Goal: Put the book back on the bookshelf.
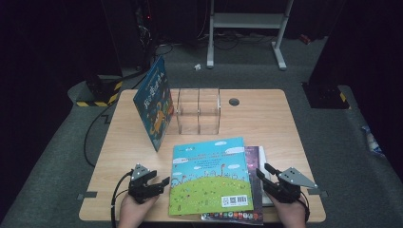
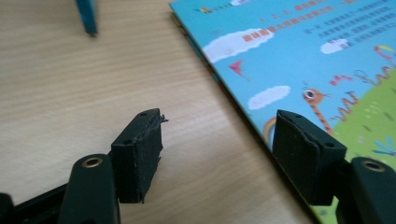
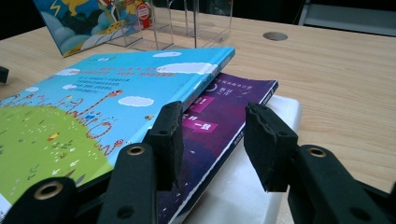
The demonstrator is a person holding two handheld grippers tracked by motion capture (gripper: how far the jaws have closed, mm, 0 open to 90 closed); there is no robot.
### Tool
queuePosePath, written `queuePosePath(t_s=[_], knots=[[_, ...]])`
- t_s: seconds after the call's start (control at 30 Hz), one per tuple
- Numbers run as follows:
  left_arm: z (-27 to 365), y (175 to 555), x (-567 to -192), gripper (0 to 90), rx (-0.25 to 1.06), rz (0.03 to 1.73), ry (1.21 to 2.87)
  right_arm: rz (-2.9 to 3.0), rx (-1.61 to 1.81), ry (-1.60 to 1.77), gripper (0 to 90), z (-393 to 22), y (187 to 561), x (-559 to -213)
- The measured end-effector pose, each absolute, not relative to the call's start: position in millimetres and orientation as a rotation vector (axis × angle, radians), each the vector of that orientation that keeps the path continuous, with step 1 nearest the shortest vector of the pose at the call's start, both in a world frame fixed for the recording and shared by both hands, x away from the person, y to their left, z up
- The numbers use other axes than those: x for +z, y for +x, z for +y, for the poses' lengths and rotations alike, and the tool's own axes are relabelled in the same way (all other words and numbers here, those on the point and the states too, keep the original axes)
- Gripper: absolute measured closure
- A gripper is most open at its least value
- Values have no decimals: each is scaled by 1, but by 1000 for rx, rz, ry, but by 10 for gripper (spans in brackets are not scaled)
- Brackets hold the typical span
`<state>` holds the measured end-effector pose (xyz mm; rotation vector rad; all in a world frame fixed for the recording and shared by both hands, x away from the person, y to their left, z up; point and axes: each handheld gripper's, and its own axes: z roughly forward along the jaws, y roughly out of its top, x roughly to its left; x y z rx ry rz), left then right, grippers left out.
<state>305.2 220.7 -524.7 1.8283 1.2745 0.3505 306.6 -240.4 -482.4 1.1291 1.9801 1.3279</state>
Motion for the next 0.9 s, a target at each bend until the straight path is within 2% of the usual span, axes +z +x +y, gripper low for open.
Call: queuePosePath(t_s=[0.27,0.53,0.7,0.9], knots=[[207,305,-525,312,316,1269,1851,1999,1327,1118,540,-234,306,-481],[195,310,-526,298,276,1268,1843,2050,1343,1103,442,-223,303,-475],[188,313,-527,256,270,1266,1838,2101,1337,1100,396,-216,303,-475],[183,315,-527,237,249,1255,1836,2121,1329,1100,383,-212,303,-476]])
